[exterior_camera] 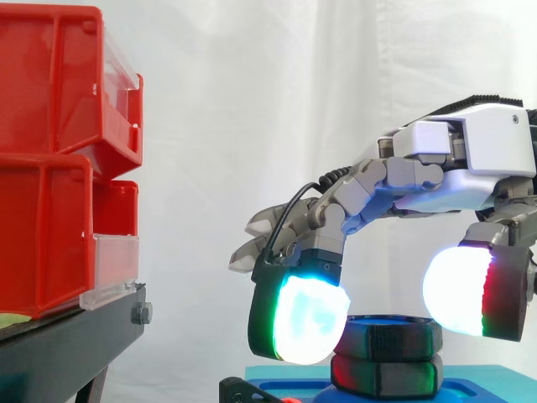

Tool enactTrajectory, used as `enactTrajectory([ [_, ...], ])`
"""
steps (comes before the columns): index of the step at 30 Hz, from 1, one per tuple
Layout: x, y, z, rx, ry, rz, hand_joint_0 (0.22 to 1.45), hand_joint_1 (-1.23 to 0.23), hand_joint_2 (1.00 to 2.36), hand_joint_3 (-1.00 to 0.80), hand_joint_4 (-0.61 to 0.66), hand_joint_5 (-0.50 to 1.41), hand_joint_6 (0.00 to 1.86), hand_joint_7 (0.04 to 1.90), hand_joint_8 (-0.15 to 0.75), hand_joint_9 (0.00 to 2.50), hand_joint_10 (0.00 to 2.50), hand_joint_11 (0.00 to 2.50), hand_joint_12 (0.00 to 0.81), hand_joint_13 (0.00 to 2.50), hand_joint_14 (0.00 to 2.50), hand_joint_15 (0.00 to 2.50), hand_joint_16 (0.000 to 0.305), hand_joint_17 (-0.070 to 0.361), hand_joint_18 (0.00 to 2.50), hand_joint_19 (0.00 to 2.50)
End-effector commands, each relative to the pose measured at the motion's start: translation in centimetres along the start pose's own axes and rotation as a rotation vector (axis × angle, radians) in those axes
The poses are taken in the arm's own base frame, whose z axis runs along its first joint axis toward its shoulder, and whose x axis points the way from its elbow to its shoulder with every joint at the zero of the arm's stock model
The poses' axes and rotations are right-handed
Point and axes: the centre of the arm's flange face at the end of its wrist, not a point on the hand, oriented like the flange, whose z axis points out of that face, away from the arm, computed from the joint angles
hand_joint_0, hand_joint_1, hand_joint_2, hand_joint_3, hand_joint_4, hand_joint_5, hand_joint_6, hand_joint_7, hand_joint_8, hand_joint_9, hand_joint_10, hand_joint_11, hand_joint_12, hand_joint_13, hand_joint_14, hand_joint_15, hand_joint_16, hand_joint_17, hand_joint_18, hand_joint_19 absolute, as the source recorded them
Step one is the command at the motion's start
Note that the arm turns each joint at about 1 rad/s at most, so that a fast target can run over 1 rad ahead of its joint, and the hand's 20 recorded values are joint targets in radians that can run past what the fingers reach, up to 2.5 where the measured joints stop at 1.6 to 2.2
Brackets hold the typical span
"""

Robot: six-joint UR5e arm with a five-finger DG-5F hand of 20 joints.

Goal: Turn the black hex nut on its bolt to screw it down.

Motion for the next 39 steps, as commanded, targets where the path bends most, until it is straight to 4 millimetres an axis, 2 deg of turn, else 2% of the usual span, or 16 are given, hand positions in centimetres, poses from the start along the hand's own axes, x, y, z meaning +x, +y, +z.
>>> enactTrajectory([
  [1, 0.0, -0.2, -0.3, 0.0, 0.003, -0.003, 0.54, -0.49, 1.0, -0.5, 0.21, -0.21, 0.84, 0.6, 0.248, 0.57, 0.01, 0.36, 0.129, 0.36, 0.0, 0.01, 0.013, 0.03, 0.11, 0.15],
  [19, -0.1, -2.0, -1.7, 0.013, -0.001, -0.028, 0.54, -0.49, 1.0, -0.5, 0.21, -0.21, 0.84, 0.61, 0.244, 0.57, 0.01, 0.35, 0.126, 0.36, 0.0, 0.01, 0.013, 0.03, 0.11, 0.15],
  [27, -0.1, -1.8, -1.4, 0.008, -0.005, -0.028, 0.54, -0.5, 1.0, -0.5, 0.22, -0.21, 0.83, 0.61, 0.245, 0.57, 0.01, 0.36, 0.126, 0.36, 0.0, 0.01, 0.014, 0.03, 0.11, 0.15],
  [29, -0.7, -1.5, -1.1, 0.006, -0.014, -0.033, 0.53, -0.5, 1.0, -0.5, 0.22, -0.21, 0.81, 0.6, 0.244, 0.57, 0.01, 0.35, 0.126, 0.36, 0.0, 0.01, 0.014, 0.031, 0.11, 0.15],
  [33, -1.9, -1.3, -0.5, 0.001, -0.028, -0.037, 0.52, -0.48, 1.0, -0.5, 0.22, -0.2, 0.72, 0.69, 0.25, 0.57, 0.01, 0.35, 0.13, 0.36, 0.0, 0.0, 0.015, 0.034, 0.11, 0.16],
  [34, -2.0, -1.2, -0.4, 0.001, -0.028, -0.036, 0.51, -0.48, 1.0, -0.5, 0.23, -0.19, 0.68, 0.75, 0.25, 0.57, 0.01, 0.35, 0.132, 0.36, 0.0, 0.01, 0.016, 0.035, 0.11, 0.16],
  [36, -3.4, -0.8, 0.2, -0.003, -0.038, -0.037, 0.5, -0.47, 1.0, -0.5, 0.24, -0.18, 0.62, 0.84, 0.255, 0.57, 0.01, 0.34, 0.137, 0.35, 0.0, 0.01, 0.016, 0.037, 0.1, 0.16],
  [39, -3.8, -0.2, 0.8, -0.006, -0.035, -0.036, 0.5, -0.47, 1.0, -0.5, 0.24, -0.18, 0.54, 0.97, 0.254, 0.56, 0.01, 0.34, 0.14, 0.35, 0.0, 0.01, 0.017, 0.039, 0.09, 0.17],
])
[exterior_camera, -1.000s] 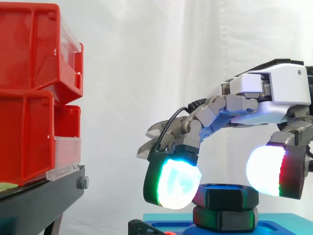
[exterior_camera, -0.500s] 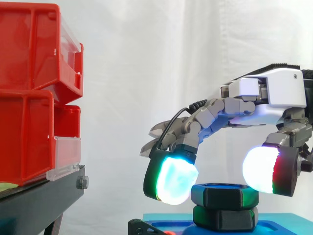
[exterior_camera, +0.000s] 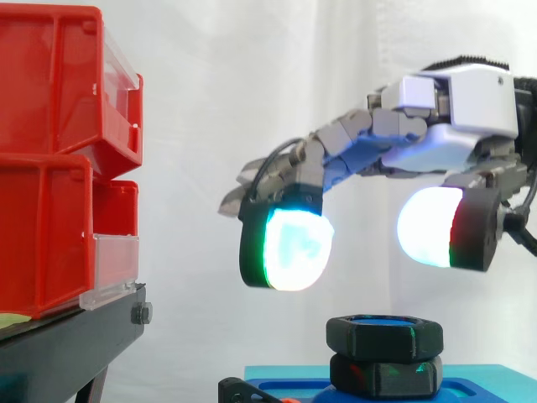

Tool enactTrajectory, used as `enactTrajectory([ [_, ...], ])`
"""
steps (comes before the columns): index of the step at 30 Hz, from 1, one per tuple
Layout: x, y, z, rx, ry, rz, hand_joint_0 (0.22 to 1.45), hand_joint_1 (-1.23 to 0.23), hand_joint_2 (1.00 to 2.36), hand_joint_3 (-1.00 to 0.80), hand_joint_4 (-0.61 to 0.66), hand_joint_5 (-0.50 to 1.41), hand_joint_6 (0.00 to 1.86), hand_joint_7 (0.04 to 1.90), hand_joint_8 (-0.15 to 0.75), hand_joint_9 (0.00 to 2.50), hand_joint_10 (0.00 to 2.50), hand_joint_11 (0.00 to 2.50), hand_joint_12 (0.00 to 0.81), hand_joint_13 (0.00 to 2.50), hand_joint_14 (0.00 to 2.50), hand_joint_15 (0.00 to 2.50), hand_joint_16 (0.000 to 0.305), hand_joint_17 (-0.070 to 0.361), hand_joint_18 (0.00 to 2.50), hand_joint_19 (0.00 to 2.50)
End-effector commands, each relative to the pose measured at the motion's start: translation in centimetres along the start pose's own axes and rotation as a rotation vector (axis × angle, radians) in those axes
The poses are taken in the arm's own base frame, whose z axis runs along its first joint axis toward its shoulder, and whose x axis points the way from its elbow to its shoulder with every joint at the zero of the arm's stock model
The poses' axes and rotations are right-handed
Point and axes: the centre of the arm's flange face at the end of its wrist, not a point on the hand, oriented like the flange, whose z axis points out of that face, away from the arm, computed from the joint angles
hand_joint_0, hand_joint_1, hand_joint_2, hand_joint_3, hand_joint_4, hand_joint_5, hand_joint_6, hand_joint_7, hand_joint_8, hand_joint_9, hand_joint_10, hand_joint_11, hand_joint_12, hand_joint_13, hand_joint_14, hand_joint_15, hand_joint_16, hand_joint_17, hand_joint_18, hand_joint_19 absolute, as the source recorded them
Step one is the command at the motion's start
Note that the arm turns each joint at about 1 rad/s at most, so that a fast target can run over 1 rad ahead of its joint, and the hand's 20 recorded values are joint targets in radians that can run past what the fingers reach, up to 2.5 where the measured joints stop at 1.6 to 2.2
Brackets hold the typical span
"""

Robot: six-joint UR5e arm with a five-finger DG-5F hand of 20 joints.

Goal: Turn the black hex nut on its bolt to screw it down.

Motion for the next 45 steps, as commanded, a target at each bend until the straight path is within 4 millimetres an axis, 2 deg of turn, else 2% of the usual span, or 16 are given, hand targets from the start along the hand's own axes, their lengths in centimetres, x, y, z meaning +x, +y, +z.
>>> enactTrajectory([
  [1, -0.7, 0.9, 0.9, -0.002, -0.001, 0.001, 0.49, -0.47, 1.0, -0.5, 0.24, -0.17, 0.52, 1.01, 0.252, 0.55, 0.01, 0.33, 0.14, 0.34, 0.0, 0.01, 0.017, 0.039, 0.09, 0.17],
  [8, -0.5, 2.2, 1.9, 0.007, 0.01, 0.004, 0.47, -0.49, 1.0, -0.5, 0.22, -0.19, 0.5, 0.9, 0.257, 0.52, 0.01, 0.28, 0.151, 0.31, 0.0, 0.01, 0.019, 0.044, 0.05, 0.19],
  [15, 0.5, 4.0, 2.7, 0.009, 0.048, 0.017, 0.47, -0.48, 1.0, -0.5, 0.19, -0.17, 0.5, 0.91, 0.255, 0.51, 0.01, 0.28, 0.151, 0.3, 0.0, 0.0, 0.019, 0.043, 0.03, 0.19],
  [18, 1.8, 4.6, 2.7, 0.007, 0.071, 0.027, 0.48, -0.54, 1.0, -0.5, 0.18, -0.17, 0.5, 0.95, 0.253, 0.51, 0.01, 0.29, 0.149, 0.3, 0.0, 0.0, 0.019, 0.043, 0.04, 0.18],
  [21, 2.2, 4.9, 2.7, 0.005, 0.078, 0.03, 0.48, -0.64, 1.0, -0.5, 0.19, -0.17, 0.5, 1.0, 0.247, 0.51, 0.01, 0.3, 0.148, 0.31, 0.0, 0.0, 0.018, 0.042, 0.05, 0.17],
  [24, 2.2, 4.9, 2.6, 0.005, 0.08, 0.032, 0.49, -0.69, 1.0, -0.5, 0.2, -0.18, 0.5, 1.05, 0.247, 0.5, 0.01, 0.3, 0.146, 0.31, 0.0, 0.0, 0.018, 0.041, 0.06, 0.17],
  [32, 2.6, 4.8, 2.4, 0.005, 0.086, 0.035, 0.5, -0.7, 1.0, -0.5, 0.18, -0.2, 0.67, 0.76, 0.241, 0.51, 0.01, 0.34, 0.141, 0.33, 0.0, 0.0, 0.017, 0.039, 0.08, 0.16],
  [45, 3.5, 4.0, 1.8, 0.015, 0.076, 0.023, 0.5, -0.68, 1.0, -0.5, 0.18, -0.21, 0.77, 0.63, 0.237, 0.52, 0.01, 0.36, 0.135, 0.32, 0.0, 0.0, 0.017, 0.037, 0.07, 0.17],
])
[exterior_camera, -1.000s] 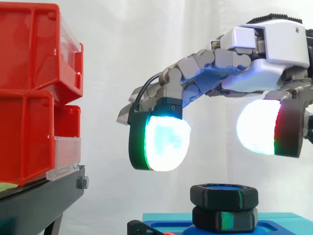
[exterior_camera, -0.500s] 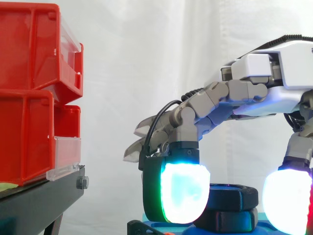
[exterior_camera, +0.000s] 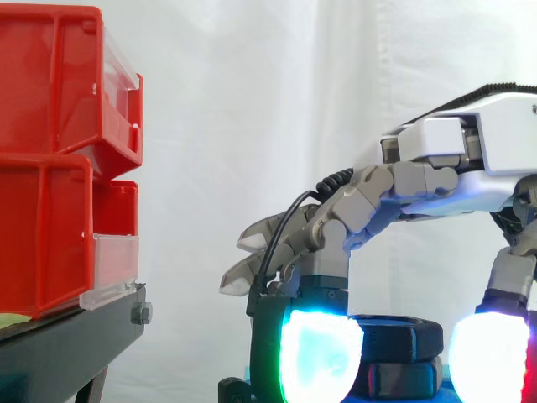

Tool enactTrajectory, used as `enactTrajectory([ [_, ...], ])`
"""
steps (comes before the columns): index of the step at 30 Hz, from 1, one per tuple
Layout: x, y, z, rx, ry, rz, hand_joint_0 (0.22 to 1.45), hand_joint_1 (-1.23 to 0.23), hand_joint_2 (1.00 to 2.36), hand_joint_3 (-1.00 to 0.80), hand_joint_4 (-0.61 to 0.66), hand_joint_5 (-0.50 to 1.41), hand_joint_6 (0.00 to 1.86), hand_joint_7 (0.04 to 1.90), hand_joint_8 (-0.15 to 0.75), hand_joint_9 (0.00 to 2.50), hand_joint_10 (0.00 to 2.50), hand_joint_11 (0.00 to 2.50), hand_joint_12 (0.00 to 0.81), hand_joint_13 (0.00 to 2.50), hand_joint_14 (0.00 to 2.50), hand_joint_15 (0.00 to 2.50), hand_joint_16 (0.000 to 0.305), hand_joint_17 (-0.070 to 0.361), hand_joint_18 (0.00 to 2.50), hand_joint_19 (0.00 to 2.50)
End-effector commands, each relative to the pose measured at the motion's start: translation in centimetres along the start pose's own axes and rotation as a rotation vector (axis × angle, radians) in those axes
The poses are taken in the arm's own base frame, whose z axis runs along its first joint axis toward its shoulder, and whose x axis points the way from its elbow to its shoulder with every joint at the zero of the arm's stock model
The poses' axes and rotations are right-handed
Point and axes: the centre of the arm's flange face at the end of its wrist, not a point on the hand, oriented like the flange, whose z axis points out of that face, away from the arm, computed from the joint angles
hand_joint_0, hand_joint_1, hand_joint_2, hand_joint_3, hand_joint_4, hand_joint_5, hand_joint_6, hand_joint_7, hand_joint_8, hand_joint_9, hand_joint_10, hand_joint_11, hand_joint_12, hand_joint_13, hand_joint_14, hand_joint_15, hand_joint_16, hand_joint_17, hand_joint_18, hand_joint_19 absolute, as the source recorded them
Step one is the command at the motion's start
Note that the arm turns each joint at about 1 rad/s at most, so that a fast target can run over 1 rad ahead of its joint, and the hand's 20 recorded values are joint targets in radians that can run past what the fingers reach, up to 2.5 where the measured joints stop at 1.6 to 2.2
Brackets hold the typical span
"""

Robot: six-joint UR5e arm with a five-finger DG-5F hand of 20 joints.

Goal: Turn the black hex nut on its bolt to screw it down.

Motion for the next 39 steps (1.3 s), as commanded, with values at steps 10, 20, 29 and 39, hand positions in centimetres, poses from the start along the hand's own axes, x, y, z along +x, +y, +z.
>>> enactTrajectory([
  [10, 0.1, -0.7, -0.3, 0.003, -0.016, -0.007, 0.5, -0.65, 1.0, -0.5, 0.19, -0.21, 0.79, 0.6, 0.242, 0.54, 0.01, 0.36, 0.134, 0.33, 0.0, 0.0, 0.016, 0.037, 0.08, 0.16],
  [20, 0.1, -0.9, -0.5, 0.005, -0.016, -0.007, 0.58, -0.66, 1.01, -0.33, 0.17, -0.21, 0.78, 0.63, 0.226, 0.54, 0.01, 0.37, 0.115, 0.32, 0.0, 0.0, 0.013, 0.029, 0.06, 0.17],
  [29, 0.0, -1.2, -0.7, 0.005, -0.018, -0.009, 0.56, -0.66, 1.01, -0.41, 0.18, -0.21, 0.78, 0.63, 0.229, 0.54, 0.01, 0.37, 0.116, 0.32, 0.0, 0.0, 0.013, 0.029, 0.07, 0.17],
  [39, 0.0, -1.3, -0.8, 0.002, -0.018, -0.008, 0.52, -0.64, 1.0, -0.5, 0.2, -0.2, 0.74, 0.64, 0.239, 0.55, 0.01, 0.36, 0.127, 0.32, 0.0, 0.01, 0.015, 0.033, 0.07, 0.16],
])
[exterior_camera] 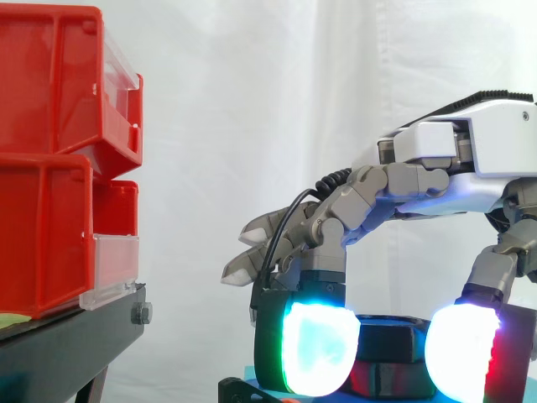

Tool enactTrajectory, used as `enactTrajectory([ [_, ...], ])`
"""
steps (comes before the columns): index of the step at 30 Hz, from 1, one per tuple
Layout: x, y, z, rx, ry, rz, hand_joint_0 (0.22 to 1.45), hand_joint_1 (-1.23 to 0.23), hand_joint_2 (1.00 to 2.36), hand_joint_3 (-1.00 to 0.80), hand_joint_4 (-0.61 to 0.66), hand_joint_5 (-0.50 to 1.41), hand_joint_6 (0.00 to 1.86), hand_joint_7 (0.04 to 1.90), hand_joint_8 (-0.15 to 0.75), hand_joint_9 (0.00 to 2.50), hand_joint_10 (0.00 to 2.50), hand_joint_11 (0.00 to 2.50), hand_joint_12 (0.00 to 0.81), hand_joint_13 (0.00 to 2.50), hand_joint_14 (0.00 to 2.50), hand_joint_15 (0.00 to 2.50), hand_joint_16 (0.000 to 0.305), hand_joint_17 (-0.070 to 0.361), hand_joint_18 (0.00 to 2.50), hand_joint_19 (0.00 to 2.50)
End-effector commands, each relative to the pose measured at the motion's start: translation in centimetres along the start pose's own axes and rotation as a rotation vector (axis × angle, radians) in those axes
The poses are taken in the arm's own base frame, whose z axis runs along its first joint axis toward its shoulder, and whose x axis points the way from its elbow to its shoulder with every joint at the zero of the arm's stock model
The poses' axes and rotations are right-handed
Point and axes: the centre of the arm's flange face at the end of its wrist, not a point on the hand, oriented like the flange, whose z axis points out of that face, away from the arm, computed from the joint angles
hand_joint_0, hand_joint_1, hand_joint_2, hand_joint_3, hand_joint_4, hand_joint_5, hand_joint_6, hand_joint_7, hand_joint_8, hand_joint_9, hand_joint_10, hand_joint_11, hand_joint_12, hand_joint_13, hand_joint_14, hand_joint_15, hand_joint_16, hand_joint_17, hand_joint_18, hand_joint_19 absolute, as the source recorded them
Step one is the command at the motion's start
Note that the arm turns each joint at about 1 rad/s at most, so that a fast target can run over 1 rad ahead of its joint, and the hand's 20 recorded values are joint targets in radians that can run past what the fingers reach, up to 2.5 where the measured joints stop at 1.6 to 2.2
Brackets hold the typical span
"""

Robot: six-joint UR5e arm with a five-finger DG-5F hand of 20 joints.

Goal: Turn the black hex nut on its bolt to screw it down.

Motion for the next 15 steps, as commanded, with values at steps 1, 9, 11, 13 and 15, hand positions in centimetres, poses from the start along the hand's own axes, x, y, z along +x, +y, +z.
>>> enactTrajectory([
  [1, 0.05, -0.03, -0.03, -0.001, 0.001, 0.001, 0.52, -0.64, 1.0, -0.5, 0.2, -0.2, 0.74, 0.65, 0.238, 0.55, 0.01, 0.37, 0.127, 0.32, 0.0, 0.01, 0.015, 0.033, 0.07, 0.17],
  [9, -0.03, -0.36, -0.27, -0.002, -0.001, -0.001, 0.59, -0.66, 1.01, -0.35, 0.17, -0.19, 0.71, 0.71, 0.229, 0.55, 0.01, 0.37, 0.115, 0.32, 0.0, 0.01, 0.013, 0.029, 0.06, 0.18],
  [11, -0.02, -0.39, -0.35, -0.006, 0.001, 0.0, 0.6, -0.67, 1.01, -0.3, 0.17, -0.19, 0.71, 0.71, 0.228, 0.55, 0.01, 0.36, 0.113, 0.32, 0.0, 0.01, 0.013, 0.028, 0.06, 0.17],
  [13, -0.02, -0.44, -0.41, -0.009, 0.001, 0.002, 0.61, -0.68, 1.01, -0.28, 0.16, -0.19, 0.71, 0.71, 0.227, 0.55, 0.01, 0.36, 0.111, 0.32, 0.0, 0.01, 0.012, 0.028, 0.06, 0.18],
  [15, -0.03, -0.61, -0.54, -0.009, 0.001, 0.0, 0.62, -0.69, 1.01, -0.26, 0.16, -0.19, 0.72, 0.71, 0.227, 0.55, 0.01, 0.36, 0.111, 0.32, 0.0, 0.0, 0.012, 0.028, 0.07, 0.17],
])
